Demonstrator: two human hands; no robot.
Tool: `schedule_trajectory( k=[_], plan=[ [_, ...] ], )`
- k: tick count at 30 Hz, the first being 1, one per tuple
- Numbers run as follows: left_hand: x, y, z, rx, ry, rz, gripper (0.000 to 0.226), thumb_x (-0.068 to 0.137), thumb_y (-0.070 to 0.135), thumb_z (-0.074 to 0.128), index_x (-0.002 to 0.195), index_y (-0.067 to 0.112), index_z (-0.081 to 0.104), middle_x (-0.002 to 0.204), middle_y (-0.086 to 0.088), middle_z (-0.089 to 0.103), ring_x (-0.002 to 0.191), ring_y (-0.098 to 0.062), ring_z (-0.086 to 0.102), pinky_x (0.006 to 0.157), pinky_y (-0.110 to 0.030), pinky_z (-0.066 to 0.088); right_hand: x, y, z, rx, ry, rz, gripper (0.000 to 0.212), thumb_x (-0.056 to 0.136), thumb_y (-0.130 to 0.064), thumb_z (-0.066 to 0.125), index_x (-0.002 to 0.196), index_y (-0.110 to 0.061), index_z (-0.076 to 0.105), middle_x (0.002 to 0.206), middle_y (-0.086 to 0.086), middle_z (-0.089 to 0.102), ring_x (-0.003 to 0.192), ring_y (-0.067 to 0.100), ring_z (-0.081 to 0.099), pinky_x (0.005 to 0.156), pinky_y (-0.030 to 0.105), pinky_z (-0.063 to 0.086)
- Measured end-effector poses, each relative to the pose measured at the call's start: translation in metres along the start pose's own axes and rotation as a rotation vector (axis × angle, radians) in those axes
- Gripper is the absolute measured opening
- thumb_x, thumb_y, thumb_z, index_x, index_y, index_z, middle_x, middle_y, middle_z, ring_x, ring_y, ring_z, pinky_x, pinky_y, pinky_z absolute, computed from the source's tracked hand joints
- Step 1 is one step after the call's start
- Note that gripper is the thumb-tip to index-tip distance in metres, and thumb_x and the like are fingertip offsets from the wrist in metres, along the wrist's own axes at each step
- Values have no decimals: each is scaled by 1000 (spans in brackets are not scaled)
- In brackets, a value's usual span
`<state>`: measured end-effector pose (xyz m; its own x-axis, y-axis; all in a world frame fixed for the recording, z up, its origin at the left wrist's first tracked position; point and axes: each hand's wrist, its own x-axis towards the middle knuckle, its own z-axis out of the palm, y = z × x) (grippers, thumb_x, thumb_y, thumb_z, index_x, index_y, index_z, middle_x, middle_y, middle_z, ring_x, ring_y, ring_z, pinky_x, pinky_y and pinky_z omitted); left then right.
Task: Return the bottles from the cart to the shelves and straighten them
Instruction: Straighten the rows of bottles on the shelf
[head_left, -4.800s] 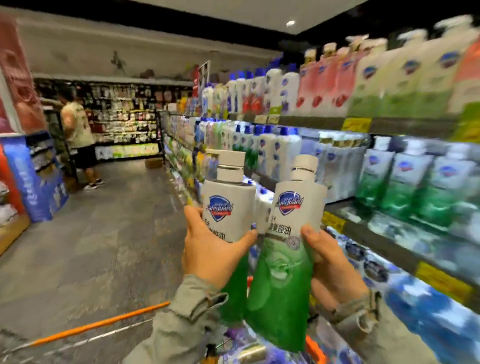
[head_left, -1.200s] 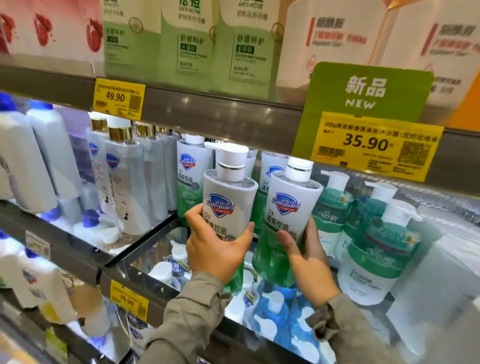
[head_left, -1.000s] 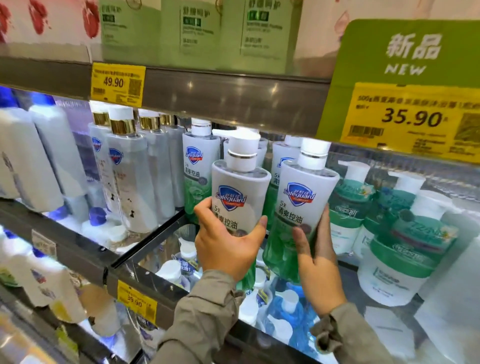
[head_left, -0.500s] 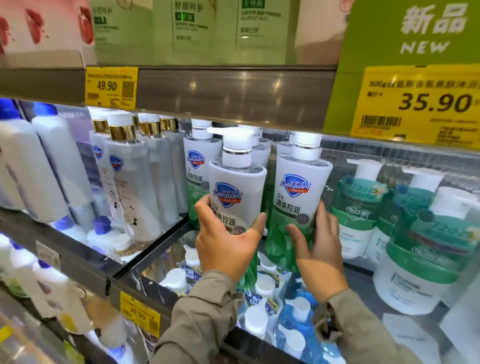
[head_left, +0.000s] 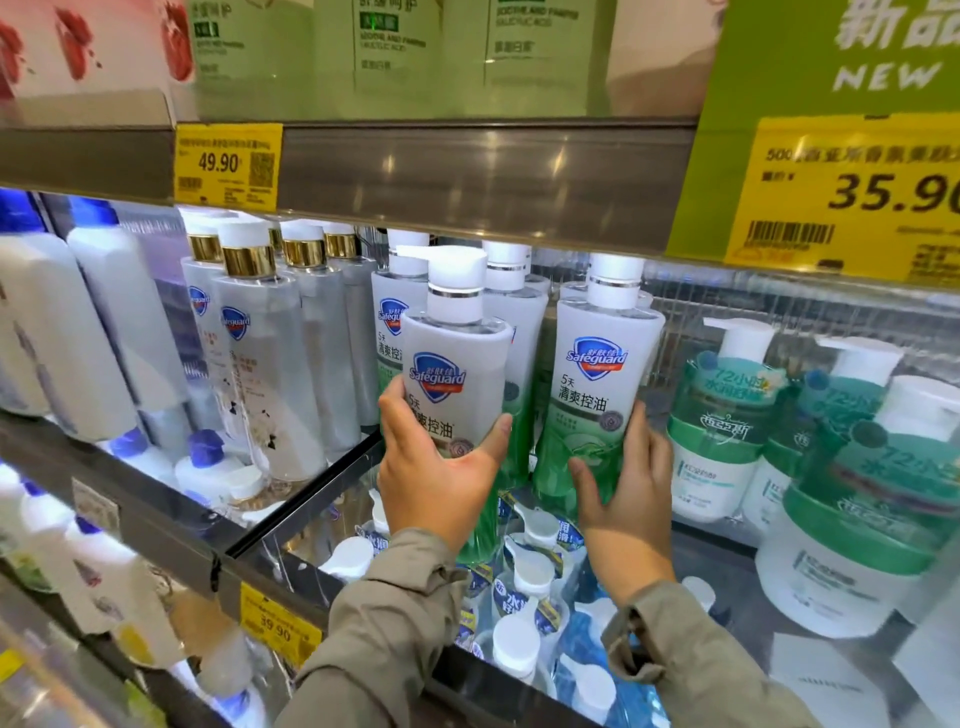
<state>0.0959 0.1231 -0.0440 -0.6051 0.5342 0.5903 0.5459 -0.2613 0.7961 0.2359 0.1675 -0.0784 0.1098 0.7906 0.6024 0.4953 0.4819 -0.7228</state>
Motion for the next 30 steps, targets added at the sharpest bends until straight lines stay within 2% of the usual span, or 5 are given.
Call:
schedule_trajectory(
  k=[5, 10, 15, 24, 30],
  plan=[
    [8, -7, -3, -14, 5, -5, 96, 54, 66, 61, 128, 12, 33, 123, -3, 55, 101, -20, 56, 86, -29, 44, -3, 4, 2, 22, 28, -33, 72, 84, -8, 68, 145, -2, 29, 134, 20, 41, 119, 19, 38, 94, 12, 23],
    [14, -13, -4, 1, 6, -20, 92, 57, 59, 69, 128, 15, 33, 120, -1, 57, 98, -20, 58, 83, -26, 43, -5, 8, 5, 90, 68, -18, 62, 83, -10, 69, 135, 0, 37, 119, 1, 44, 111, 17, 47, 99, 37, 41],
    [23, -22, -7, -24, 2, -45, 95, 58, 54, 71, 135, 15, 31, 128, -5, 54, 105, -19, 56, 91, -24, 41, -5, 9, 3, 84, 2, -27, 73, 76, 3, 71, 137, -2, 32, 121, -4, 35, 114, 19, 44, 103, 32, 34],
    [37, -37, -14, -17, 35, -29, 97, 69, 46, 76, 145, 12, 26, 138, -8, 40, 115, -10, 42, 96, -13, 29, -5, 9, 4, 24, -42, -16, 75, 78, -1, 72, 139, -3, 29, 135, 16, 43, 124, 32, 44, 107, 46, 37],
    [38, -41, -13, -5, 52, -30, 96, 70, 37, 78, 145, 12, 24, 141, -9, 39, 122, -17, 44, 96, -14, 30, -6, 4, 3, -3, -45, -11, 74, 79, 2, 69, 139, -1, 27, 137, 17, 40, 127, 32, 42, 108, 40, 34]
  ],
)
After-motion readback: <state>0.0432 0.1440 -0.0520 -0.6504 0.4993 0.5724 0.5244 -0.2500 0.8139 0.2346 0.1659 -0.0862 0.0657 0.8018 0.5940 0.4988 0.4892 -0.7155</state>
